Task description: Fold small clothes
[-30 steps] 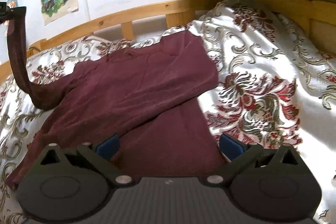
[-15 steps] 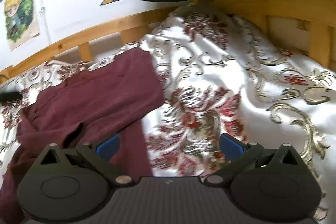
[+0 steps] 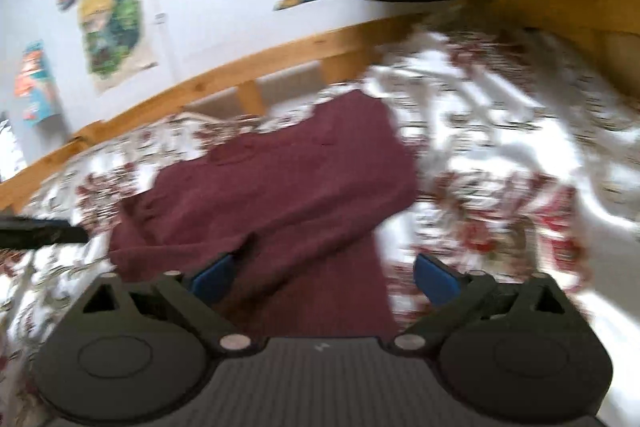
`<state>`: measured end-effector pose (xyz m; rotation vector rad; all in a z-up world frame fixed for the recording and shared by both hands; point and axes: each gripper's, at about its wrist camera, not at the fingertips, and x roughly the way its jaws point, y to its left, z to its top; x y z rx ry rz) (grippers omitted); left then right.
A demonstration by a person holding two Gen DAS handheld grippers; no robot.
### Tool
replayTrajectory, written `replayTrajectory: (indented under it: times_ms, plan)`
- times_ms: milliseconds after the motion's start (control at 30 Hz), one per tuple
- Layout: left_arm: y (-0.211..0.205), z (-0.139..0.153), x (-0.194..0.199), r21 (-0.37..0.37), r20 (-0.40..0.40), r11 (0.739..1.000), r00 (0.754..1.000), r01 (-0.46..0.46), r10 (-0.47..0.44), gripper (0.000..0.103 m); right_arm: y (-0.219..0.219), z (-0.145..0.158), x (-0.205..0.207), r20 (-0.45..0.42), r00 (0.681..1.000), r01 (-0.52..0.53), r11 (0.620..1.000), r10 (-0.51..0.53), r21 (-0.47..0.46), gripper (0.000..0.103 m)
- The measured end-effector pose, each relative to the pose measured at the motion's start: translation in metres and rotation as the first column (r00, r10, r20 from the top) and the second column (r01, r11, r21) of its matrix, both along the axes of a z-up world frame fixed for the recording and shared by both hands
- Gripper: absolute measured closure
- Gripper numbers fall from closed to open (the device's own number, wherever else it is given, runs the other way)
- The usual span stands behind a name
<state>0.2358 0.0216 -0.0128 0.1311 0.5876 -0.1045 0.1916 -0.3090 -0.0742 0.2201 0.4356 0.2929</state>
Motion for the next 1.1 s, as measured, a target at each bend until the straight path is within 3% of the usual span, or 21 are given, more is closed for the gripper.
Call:
replayTrajectory:
  times_ms: [100, 267, 333, 400, 433, 467, 567, 767, 800, 900, 933, 1000, 1067, 1100]
  plan:
    - [0.041, 0.003, 0.041, -0.019, -0.056, 0.996, 0.995, -0.083, 0.082, 0.039, 0.017, 0.001, 0.015, -0.023, 0.998, -0.063, 0.998, 0.064, 0.018, 0.018]
    - [0.083, -0.005, 0.113, -0.151, -0.174, 0.969, 0.97, -0.196, 0.169, 0.042, 0.041, 0.004, 0.05, -0.08, 0.989, -0.12, 0.991, 0.124, 0.057, 0.026]
    - [0.086, -0.012, 0.138, -0.175, -0.209, 0.965, 0.965, -0.195, 0.158, 0.053, 0.054, 0.0, 0.063, -0.122, 0.984, -0.121, 0.991, 0.127, 0.054, 0.034]
    - [0.085, -0.018, 0.155, -0.198, -0.222, 0.96, 0.963, -0.199, 0.153, 0.082, 0.066, -0.003, 0.074, -0.149, 0.98, -0.123, 0.991, 0.129, 0.051, 0.046]
    - [0.086, -0.02, 0.161, -0.218, -0.229, 0.955, 0.961, -0.203, 0.151, 0.09, 0.07, -0.004, 0.077, -0.155, 0.979, -0.128, 0.99, 0.134, 0.051, 0.061]
    - [0.085, -0.021, 0.165, -0.247, -0.233, 0.948, 0.962, -0.202, 0.144, 0.103, 0.076, -0.004, 0.079, -0.159, 0.976, -0.14, 0.989, 0.146, 0.046, 0.084]
    - [0.073, -0.013, 0.163, -0.257, -0.164, 0.945, 0.973, -0.202, 0.163, 0.103, 0.082, 0.001, 0.071, -0.107, 0.982, -0.155, 0.988, 0.156, 0.017, 0.097]
    - [0.047, 0.003, 0.165, -0.201, -0.096, 0.971, 0.989, -0.127, 0.11, 0.101, 0.044, 0.025, 0.019, -0.003, 1.0, -0.028, 0.999, 0.028, 0.043, 0.098]
    - [0.045, 0.004, 0.163, -0.201, -0.091, 0.972, 0.99, -0.122, 0.106, 0.088, 0.039, 0.024, 0.011, 0.009, 1.0, -0.007, 1.0, 0.007, 0.023, 0.098]
    - [0.042, 0.005, 0.159, -0.182, -0.081, 0.975, 0.99, -0.125, 0.112, 0.08, 0.034, 0.013, 0.004, -0.018, 1.0, -0.02, 1.0, 0.019, -0.02, 0.098]
    - [0.044, 0.004, 0.157, -0.176, -0.081, 0.976, 0.99, -0.125, 0.112, 0.079, 0.032, 0.008, 0.006, -0.047, 0.999, -0.015, 1.0, 0.014, -0.016, 0.098]
    - [0.047, 0.002, 0.153, -0.16, -0.088, 0.979, 0.99, -0.125, 0.112, 0.064, 0.027, 0.0, 0.01, -0.085, 0.996, -0.013, 0.999, 0.016, 0.037, 0.096]
    - [0.052, -0.002, 0.151, -0.139, -0.102, 0.981, 0.987, -0.134, 0.12, 0.053, 0.025, -0.002, 0.011, -0.099, 0.995, -0.015, 0.998, 0.021, 0.057, 0.089]
    - [0.056, -0.004, 0.15, -0.134, -0.11, 0.981, 0.986, -0.138, 0.124, 0.05, 0.023, -0.003, 0.012, -0.096, 0.995, -0.023, 0.998, 0.029, 0.063, 0.087]
